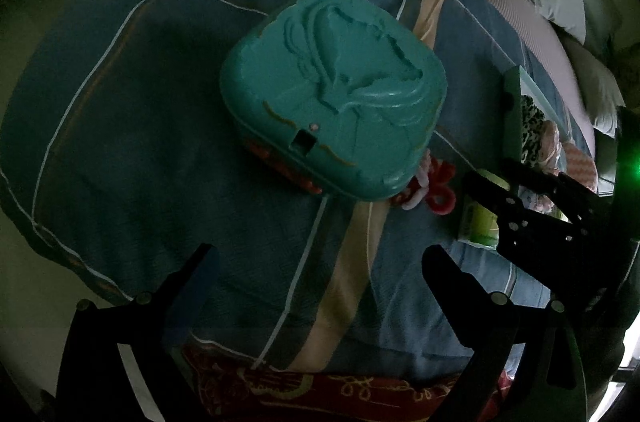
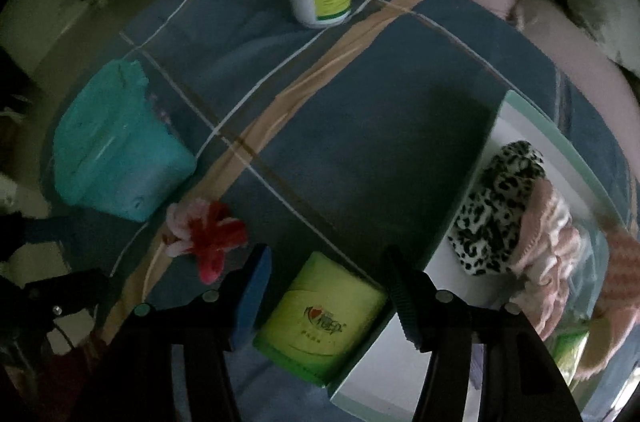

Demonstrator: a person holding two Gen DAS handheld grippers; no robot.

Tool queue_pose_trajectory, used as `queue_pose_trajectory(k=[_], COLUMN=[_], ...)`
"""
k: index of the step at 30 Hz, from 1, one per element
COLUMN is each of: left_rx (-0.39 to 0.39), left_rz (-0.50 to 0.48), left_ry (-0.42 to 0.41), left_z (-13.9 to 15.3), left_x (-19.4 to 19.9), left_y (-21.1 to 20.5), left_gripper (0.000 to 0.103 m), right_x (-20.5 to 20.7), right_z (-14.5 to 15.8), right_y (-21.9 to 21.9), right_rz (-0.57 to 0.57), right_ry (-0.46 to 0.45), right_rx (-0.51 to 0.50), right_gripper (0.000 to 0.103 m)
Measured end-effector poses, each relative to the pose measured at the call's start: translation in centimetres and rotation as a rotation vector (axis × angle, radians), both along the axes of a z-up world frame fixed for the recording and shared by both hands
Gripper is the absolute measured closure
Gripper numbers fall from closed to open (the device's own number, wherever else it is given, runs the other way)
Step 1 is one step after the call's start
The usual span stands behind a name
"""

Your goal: Organize soft objects

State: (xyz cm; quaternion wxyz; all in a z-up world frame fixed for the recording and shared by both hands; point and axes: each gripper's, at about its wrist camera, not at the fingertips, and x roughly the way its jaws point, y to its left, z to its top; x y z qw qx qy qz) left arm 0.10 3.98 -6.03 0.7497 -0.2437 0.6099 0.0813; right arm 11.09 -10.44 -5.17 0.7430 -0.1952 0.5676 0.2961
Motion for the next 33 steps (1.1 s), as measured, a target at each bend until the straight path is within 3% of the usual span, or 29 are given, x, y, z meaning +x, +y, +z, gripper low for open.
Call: queue_pose_trajectory(k=[11,21,33], left_rx=[-0.005,-0.008,-0.019], left_rz=[0.002,-0.003,-0.006], left_ry=[0.002,0.002,-0.004], left_z=[-0.2,-0.1,0.3], left_x=[0.4,0.5,0.9], left_y=[0.1,0.3,-0.1], left_gripper=[0.002,0.002,0.002], right_x=[-2.6,-4.3,-5.2], right_z=[-0.6,-1.1,-1.9], right_y=[0.8,1.1,3.3], right_rz=[0.237,0.316,0.439], right_ry=[0.018,-0.006,-0.007], right_rx=[-0.091,-0.143,-0.207], right_gripper=[0.031,0.03,0.019])
